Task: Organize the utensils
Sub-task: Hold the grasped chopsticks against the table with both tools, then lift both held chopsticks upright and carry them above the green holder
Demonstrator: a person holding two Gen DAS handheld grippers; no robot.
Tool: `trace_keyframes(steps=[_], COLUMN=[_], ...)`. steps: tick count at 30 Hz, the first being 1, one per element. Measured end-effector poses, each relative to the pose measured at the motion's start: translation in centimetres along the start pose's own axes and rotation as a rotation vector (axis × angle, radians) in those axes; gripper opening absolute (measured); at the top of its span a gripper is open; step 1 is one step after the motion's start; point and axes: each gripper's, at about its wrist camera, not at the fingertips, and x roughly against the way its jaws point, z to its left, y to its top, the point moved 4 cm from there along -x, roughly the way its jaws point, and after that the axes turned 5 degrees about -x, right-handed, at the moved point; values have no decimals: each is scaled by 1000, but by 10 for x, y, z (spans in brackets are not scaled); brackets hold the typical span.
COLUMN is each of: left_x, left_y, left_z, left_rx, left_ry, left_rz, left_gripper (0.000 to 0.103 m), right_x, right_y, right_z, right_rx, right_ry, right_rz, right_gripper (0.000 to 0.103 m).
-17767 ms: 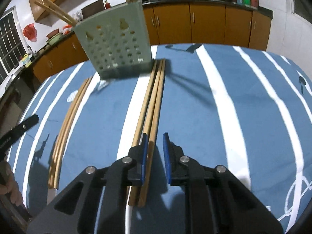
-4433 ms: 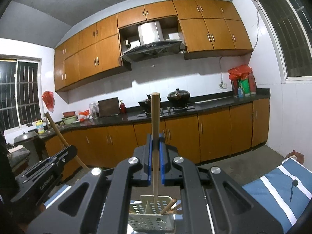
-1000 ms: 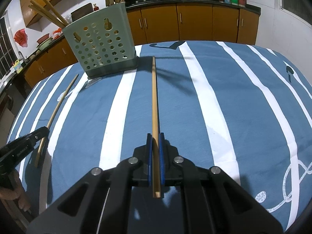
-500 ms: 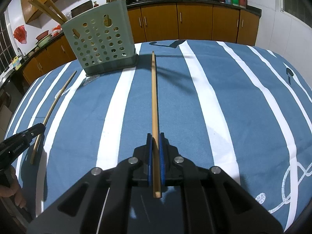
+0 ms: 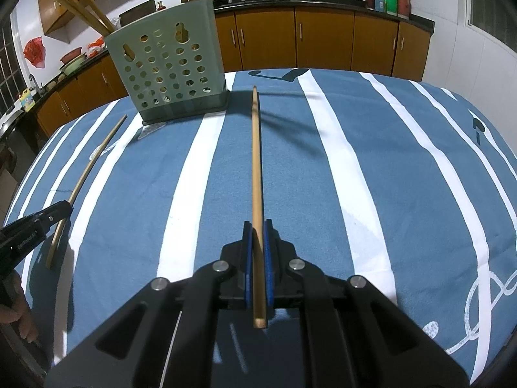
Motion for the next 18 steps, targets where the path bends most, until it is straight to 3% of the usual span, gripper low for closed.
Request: trace_keyframes(steps=[12,18], left_x=[2,14], left_y=[-1,5], left_z=[0,1], left_rx=[-3,1], left_ry=[-8,-20], left_rz=[0,-27], left_gripper=[8,8], right_x=[1,16], right_y=[1,11], right_z=[0,-3], right_rx=[-1,-12], right_ry=[2,9], right_rz=[-5,-48], right_gripper=[8,8])
